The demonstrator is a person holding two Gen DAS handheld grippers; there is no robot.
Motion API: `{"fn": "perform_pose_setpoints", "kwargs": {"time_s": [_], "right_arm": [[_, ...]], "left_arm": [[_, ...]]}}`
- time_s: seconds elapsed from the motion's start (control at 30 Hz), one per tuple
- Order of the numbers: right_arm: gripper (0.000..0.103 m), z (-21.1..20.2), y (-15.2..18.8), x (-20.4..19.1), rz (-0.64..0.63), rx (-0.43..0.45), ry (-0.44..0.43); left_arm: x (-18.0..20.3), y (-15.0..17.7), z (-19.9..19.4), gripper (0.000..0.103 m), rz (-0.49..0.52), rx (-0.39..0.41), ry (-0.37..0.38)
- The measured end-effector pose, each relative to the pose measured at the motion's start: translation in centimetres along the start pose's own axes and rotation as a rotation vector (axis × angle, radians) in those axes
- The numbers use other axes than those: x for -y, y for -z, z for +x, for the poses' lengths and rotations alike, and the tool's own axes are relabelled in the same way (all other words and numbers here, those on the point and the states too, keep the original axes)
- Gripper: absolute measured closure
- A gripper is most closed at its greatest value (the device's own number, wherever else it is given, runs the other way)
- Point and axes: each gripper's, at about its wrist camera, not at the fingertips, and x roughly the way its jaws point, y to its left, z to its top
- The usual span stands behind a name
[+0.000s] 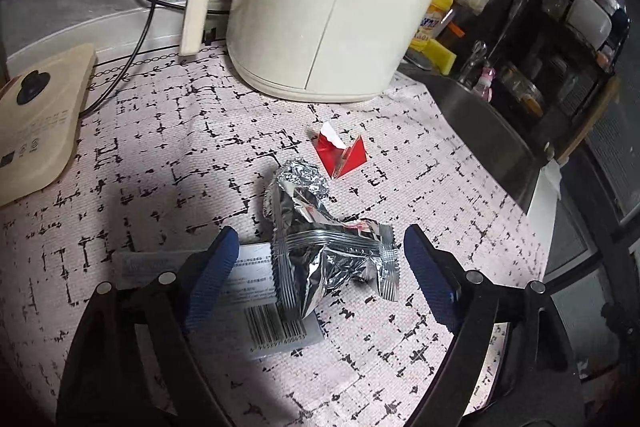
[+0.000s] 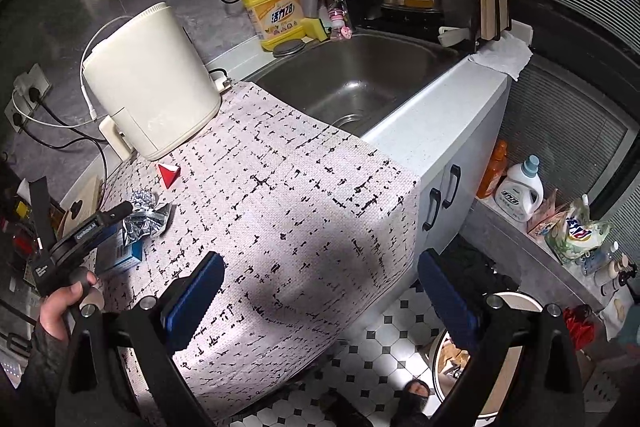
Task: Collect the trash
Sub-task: 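Close the left tool on the silver foil packet, then hold the foil packet in the left tool while the right tool grasps the small red scrap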
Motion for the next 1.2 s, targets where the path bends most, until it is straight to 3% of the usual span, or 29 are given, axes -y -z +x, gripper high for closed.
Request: {"fn": "perform_pose_setpoints", "kwargs": {"time_s": [0.1,0.17,0.27,0.33,0.63,0.97,1.2], "right_arm": [[0.008,0.6,-0.6,-0.2,0.006,-0.001,-0.005],[0.008,1.2,-1.0,-0.5,0.001,-0.006,-0.016],[0.008,2.6,-1.7,-1.6,-0.020,-0.018,-0.054],[0.008,3.8,-2.5,-2.5,-0.037,-0.025,-0.091],[0.009,9.1,-7.2,-8.8,-0.155,-0.045,-0.284],[0.026,15.2,-8.6,-16.4,-0.323,-0.160,-0.440],[0.036,19.0,-8.9,-20.5,-0.409,-0.191,-0.458]], "left_arm": [[0.4,0.0,0.6,0.031,0.018,-0.008,-0.013],[0.6,0.1,0.8,0.057,0.028,-0.020,-0.017],[0.3,0.1,0.4,0.083,-0.008,-0.044,0.018],[0.3,0.1,-0.1,0.089,-0.024,-0.044,0.051],[-0.4,-0.6,-5.8,0.090,-0.117,0.054,0.050],[-5.9,0.0,-11.1,0.090,-0.290,0.172,-0.158],[-8.8,2.0,-13.8,0.090,-0.400,0.195,-0.283]]}}
